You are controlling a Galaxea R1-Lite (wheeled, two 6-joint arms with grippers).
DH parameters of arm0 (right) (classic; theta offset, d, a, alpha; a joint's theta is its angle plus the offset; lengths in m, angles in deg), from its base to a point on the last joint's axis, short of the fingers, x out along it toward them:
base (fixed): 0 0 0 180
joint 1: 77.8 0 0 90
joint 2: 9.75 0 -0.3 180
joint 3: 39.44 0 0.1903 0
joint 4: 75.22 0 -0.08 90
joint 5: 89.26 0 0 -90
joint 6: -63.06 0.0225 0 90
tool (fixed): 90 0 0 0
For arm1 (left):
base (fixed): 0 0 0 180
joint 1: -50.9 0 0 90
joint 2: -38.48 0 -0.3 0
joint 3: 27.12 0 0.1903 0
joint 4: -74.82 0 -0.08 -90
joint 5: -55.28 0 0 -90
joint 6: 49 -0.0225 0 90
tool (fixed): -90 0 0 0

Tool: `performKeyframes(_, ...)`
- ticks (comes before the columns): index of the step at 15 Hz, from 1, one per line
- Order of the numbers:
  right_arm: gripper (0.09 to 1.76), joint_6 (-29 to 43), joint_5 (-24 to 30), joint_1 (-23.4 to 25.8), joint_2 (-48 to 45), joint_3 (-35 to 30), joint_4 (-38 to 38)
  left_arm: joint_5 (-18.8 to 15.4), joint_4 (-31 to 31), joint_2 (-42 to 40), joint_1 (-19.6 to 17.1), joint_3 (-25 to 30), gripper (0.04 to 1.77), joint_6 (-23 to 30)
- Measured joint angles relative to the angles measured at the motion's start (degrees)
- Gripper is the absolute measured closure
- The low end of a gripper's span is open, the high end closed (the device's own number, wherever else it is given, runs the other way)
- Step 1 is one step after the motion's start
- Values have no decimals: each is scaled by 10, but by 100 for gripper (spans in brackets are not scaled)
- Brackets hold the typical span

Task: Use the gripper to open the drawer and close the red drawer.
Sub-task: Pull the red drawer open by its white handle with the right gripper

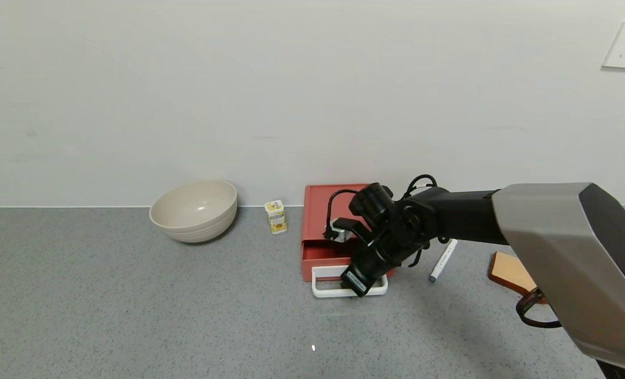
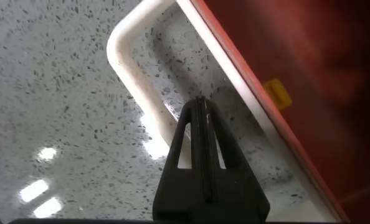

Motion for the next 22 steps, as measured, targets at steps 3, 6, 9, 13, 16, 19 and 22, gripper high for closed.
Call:
performKeyframes(3, 173, 25, 0, -6, -5, -3, -26, 0, 0, 0, 0, 0, 9, 0)
performKeyframes(6, 173, 35, 7, -11, -13, -10, -52, 0, 0, 0, 0, 0, 9, 0)
performKeyframes(9, 173, 73, 8, -21, -23, -25, -53, 0, 0, 0, 0, 0, 9, 0)
performKeyframes(13, 173, 87, 7, -31, -39, -63, -50, 0, 0, 0, 0, 0, 9, 0)
performKeyframes(16, 173, 112, 6, -41, -55, -99, -47, 0, 0, 0, 0, 0, 9, 0)
performKeyframes(19, 173, 144, 5, -55, -69, -123, -45, 0, 0, 0, 0, 0, 9, 0)
performKeyframes(22, 173, 160, 5, -63, -76, -139, -38, 0, 0, 0, 0, 0, 9, 0)
